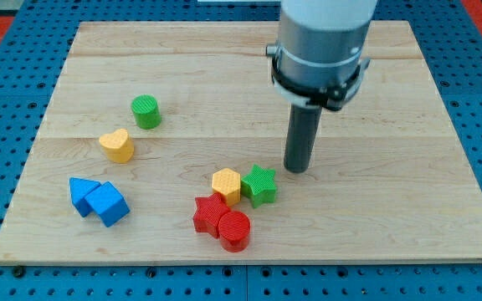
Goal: Point your arm towards center left
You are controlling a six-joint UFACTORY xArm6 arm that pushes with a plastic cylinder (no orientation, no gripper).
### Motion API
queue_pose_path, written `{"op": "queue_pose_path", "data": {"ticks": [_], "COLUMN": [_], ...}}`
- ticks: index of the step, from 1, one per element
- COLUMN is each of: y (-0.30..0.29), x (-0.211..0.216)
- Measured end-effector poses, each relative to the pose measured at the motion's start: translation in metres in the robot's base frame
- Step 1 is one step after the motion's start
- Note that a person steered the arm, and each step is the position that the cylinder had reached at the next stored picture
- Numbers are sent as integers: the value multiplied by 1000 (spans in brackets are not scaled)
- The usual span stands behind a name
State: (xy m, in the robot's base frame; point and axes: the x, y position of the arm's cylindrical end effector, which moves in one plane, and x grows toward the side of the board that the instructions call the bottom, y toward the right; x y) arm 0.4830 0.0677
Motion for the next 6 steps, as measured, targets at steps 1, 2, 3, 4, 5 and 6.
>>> {"op": "queue_pose_path", "data": {"ticks": [1,2,3,4,5,6], "y": [-26,-42,-40,-56,-124,-200], "x": [9,40,16,-83,-169,-180]}}
